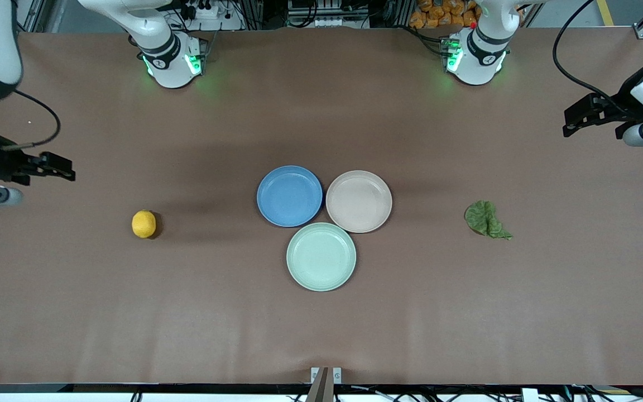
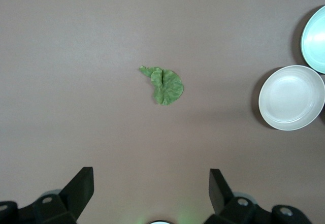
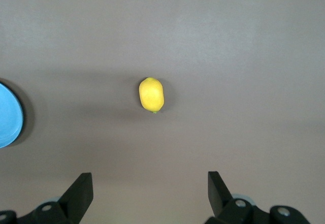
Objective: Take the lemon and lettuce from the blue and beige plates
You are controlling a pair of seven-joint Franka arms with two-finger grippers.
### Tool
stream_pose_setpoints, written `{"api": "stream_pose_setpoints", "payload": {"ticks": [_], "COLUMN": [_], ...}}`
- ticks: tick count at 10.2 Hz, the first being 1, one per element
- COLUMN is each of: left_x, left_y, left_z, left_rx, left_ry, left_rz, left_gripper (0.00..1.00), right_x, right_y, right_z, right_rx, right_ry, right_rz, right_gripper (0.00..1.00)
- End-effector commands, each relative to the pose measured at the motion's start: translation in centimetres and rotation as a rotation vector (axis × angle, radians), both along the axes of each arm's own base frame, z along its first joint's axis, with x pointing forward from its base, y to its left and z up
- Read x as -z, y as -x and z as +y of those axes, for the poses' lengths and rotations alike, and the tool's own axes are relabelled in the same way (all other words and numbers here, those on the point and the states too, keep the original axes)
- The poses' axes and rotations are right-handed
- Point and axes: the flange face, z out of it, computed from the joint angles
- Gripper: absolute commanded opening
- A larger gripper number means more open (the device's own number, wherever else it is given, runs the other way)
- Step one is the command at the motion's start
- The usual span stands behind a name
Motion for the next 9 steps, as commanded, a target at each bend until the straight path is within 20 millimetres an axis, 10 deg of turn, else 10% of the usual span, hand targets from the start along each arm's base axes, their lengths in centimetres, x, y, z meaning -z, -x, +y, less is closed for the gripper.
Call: {"api": "stream_pose_setpoints", "payload": {"ticks": [1, 9], "left_x": [-0.6, -2.0], "left_y": [0.1, -0.2], "left_z": [0.3, 0.9], "left_rx": [0.013, 0.002], "left_ry": [0.021, -0.053], "left_rz": [-0.016, -0.054], "left_gripper": [1.0, 1.0], "right_x": [-2.8, -6.8], "right_y": [0.3, 1.4], "right_z": [-0.1, -1.0], "right_rx": [-0.01, 0.008], "right_ry": [-0.024, -0.015], "right_rz": [-0.027, -0.024], "right_gripper": [1.0, 1.0]}}
